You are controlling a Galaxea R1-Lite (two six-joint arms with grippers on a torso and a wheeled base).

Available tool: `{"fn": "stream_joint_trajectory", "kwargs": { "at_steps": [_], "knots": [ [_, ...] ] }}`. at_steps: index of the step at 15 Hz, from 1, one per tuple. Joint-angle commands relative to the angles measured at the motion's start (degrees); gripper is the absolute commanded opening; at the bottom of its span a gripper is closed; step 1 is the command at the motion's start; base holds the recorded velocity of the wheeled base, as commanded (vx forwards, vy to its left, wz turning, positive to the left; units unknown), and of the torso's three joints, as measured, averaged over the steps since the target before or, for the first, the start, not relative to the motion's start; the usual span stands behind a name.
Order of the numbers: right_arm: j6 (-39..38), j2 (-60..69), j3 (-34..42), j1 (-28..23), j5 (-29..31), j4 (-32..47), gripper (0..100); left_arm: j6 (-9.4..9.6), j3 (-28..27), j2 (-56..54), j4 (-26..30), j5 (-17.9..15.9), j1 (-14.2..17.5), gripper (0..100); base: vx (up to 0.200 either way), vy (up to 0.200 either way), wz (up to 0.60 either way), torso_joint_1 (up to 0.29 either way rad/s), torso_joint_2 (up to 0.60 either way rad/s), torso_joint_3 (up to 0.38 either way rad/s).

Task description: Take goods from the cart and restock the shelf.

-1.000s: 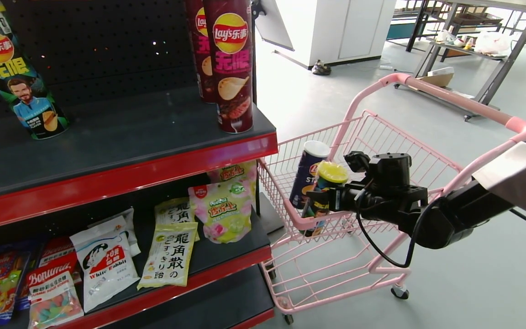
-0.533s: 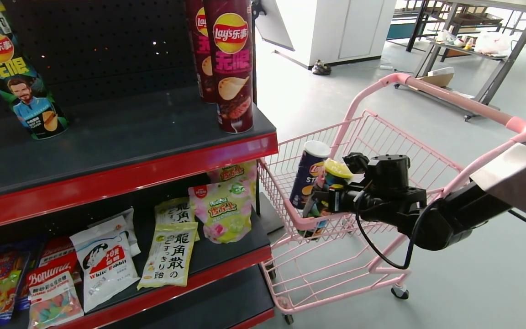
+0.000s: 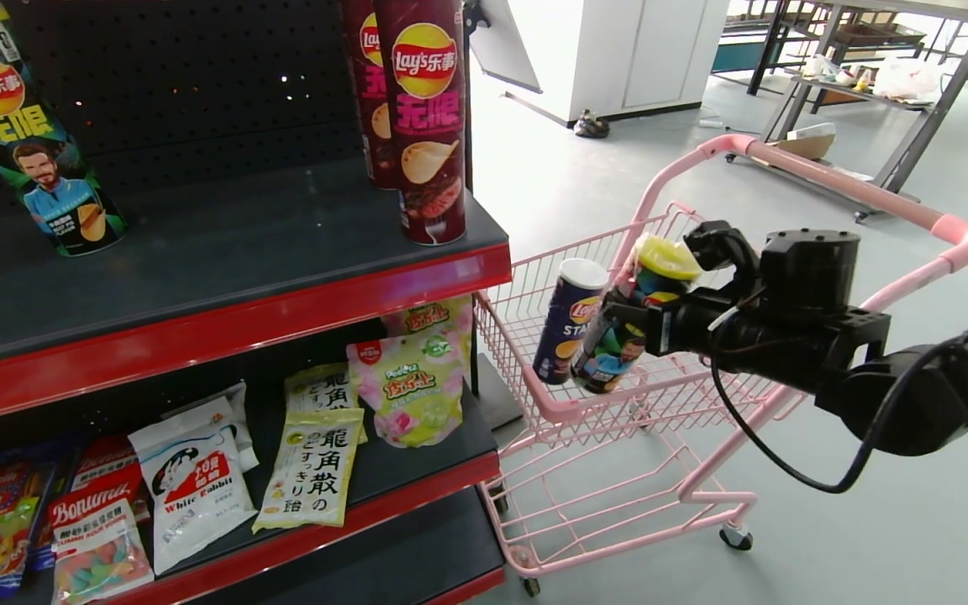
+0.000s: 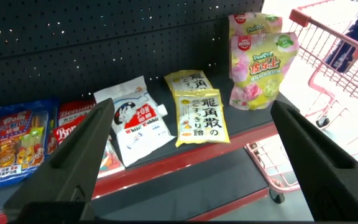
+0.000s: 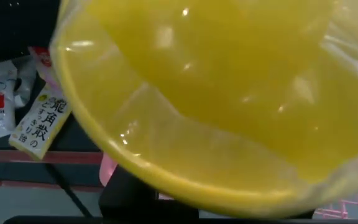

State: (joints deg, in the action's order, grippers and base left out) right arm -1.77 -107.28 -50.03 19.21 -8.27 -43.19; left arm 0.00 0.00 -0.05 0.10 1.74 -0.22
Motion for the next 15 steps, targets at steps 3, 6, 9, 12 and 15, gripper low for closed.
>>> {"fn": "stream_joint_trajectory", "kwargs": {
  "at_steps": [3,6,9,12,15],
  "knots": [
    [3.2,10.4,-3.2,-2.3,0.1,0.2,0,0.0,0.0,0.0,0.0,0.0,0.0,100,0.0,0.0,0.0,0.0,0.0,0.0],
    [5.5,25.1,1.5,-4.7,4.8,8.7,0,0.0,0.0,0.0,0.0,0.0,0.0,100,0.0,0.0,0.0,0.0,0.0,0.0],
    [6.2,46.7,13.9,-5.8,11.9,24.4,0,0.0,0.0,0.0,0.0,0.0,0.0,100,0.0,0.0,0.0,0.0,0.0,0.0],
    [6.4,66.4,21.6,-11.3,12.1,39.5,0,0.0,0.0,0.0,0.0,0.0,0.0,100,0.0,0.0,0.0,0.0,0.0,0.0],
    [6.5,75.1,22.7,-15.9,11.8,50.7,0,0.0,0.0,0.0,0.0,-0.2,0.0,100,0.0,0.0,0.0,0.0,0.0,0.0]
  ]
}}
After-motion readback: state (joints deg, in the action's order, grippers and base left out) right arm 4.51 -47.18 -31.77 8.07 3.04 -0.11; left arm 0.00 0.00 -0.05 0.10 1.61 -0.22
